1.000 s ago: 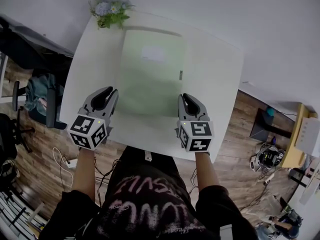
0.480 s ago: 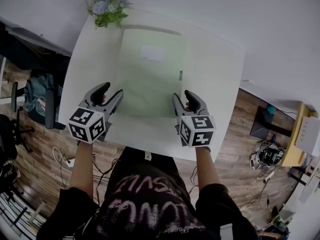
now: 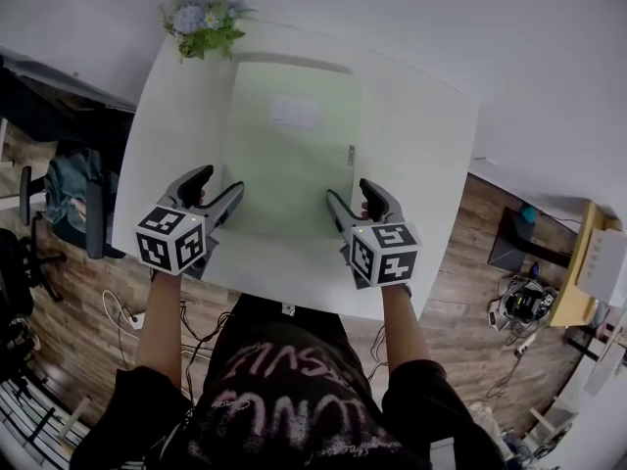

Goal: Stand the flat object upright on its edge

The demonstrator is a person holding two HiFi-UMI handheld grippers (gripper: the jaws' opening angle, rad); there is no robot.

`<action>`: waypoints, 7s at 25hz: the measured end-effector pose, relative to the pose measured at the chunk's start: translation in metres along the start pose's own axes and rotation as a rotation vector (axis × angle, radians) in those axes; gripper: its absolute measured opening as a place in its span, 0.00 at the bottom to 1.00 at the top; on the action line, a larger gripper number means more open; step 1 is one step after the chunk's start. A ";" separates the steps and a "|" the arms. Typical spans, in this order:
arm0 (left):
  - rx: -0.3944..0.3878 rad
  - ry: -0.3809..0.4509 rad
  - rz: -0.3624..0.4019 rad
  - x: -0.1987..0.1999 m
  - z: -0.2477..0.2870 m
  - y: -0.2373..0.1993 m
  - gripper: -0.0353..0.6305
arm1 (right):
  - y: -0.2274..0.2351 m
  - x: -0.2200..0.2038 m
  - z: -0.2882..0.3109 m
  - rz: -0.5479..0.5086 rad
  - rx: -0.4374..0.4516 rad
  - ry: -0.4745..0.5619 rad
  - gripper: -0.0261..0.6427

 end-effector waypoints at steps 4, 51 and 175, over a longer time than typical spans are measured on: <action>-0.013 -0.029 -0.027 -0.002 0.006 -0.005 0.49 | 0.001 0.000 0.006 0.012 0.013 -0.028 0.44; -0.115 -0.146 -0.167 -0.009 0.033 -0.022 0.51 | 0.005 0.005 0.031 0.119 0.143 -0.258 0.46; 0.085 0.287 0.623 -0.033 -0.026 0.030 0.51 | -0.063 -0.031 -0.050 -0.162 -0.184 0.653 0.46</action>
Point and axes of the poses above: the fingertips, and each gripper's own axes: z forward along the fingers, y to its right, x out of its top, the point moved 8 cm from there along -z, backward along the fingers, and after that the axes turned 14 degrees about -x, right-handed, at the moved point
